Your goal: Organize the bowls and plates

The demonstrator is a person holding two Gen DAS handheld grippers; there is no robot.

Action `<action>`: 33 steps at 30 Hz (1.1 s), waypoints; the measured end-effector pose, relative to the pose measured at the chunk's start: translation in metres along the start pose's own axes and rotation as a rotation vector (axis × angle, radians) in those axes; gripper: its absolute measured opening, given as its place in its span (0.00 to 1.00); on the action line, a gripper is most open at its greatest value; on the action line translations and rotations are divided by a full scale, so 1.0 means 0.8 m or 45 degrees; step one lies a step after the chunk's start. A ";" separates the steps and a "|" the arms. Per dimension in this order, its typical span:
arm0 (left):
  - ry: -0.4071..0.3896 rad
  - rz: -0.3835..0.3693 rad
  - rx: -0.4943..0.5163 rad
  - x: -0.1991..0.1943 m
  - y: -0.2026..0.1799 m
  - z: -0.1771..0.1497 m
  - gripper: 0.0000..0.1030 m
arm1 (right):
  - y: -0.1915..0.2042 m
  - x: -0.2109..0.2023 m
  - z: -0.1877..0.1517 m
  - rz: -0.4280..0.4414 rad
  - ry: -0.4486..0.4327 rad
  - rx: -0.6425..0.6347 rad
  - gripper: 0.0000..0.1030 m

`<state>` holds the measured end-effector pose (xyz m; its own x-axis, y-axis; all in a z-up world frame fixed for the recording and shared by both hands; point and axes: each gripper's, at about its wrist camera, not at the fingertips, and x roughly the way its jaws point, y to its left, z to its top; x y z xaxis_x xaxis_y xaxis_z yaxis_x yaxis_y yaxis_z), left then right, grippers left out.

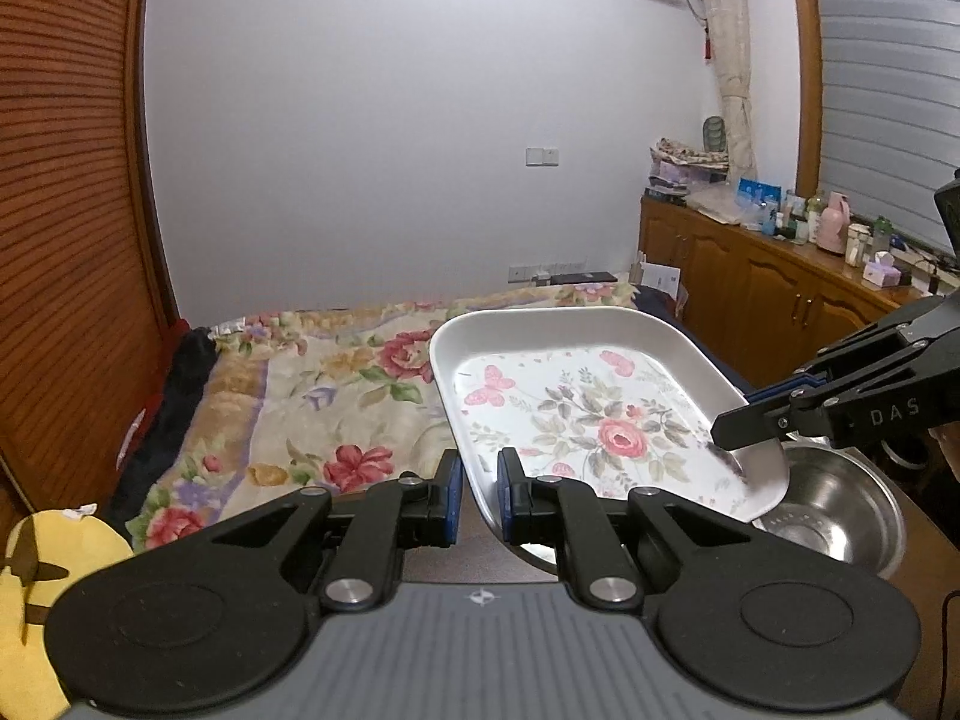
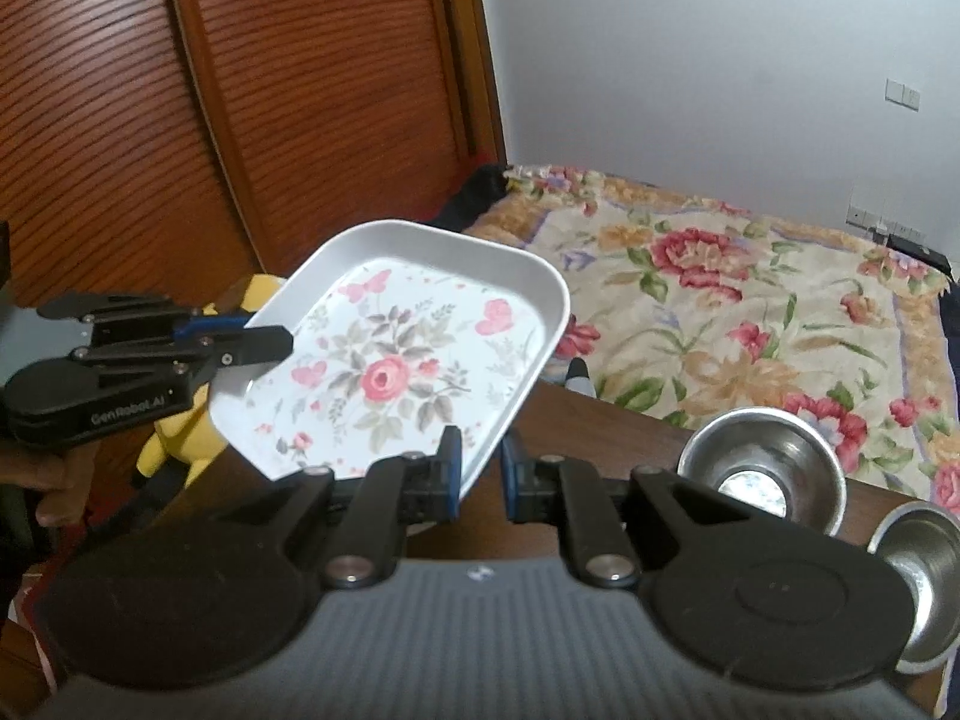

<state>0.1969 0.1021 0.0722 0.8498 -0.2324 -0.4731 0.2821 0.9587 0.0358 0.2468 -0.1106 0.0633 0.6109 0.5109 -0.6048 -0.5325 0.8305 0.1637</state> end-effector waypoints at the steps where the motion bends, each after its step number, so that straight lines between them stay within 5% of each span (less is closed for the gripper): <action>1: -0.002 -0.003 0.004 -0.006 -0.001 -0.001 0.14 | 0.003 -0.006 -0.002 0.002 -0.007 -0.001 0.15; 33: 0.164 -0.036 -0.045 -0.071 0.013 -0.107 0.14 | 0.082 -0.029 -0.106 0.150 0.093 -0.035 0.15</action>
<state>0.1135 0.1396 0.0242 0.7770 -0.2385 -0.5826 0.2871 0.9579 -0.0092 0.1481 -0.0870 0.0219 0.4996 0.5860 -0.6379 -0.6145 0.7588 0.2158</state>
